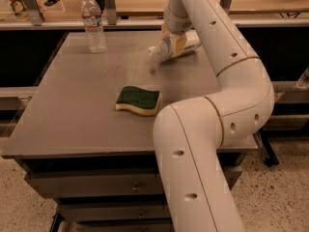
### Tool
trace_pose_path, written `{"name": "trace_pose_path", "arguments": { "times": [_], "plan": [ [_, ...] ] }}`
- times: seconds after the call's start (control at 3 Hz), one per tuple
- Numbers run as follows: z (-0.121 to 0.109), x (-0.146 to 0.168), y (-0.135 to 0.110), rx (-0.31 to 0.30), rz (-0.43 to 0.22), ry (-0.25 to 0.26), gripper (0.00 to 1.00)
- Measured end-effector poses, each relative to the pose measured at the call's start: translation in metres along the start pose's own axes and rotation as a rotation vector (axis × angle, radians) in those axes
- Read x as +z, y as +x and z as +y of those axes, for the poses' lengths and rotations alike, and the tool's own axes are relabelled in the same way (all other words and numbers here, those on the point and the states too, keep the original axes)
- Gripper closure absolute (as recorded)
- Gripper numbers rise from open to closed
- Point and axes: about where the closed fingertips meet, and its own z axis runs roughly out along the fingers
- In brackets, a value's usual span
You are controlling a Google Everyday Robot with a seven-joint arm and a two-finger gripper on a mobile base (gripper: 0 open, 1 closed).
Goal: Place blue plastic bottle upright
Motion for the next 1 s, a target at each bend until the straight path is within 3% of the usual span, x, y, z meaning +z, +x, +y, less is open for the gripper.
{"name": "trace_pose_path", "arguments": {
  "times": [0.33,1.0],
  "plan": [
    [0.008,-0.018,0.001,0.076,-0.076,0.040,1.00],
    [0.037,-0.060,-0.001,0.294,-0.351,0.108,1.00]
  ]
}}
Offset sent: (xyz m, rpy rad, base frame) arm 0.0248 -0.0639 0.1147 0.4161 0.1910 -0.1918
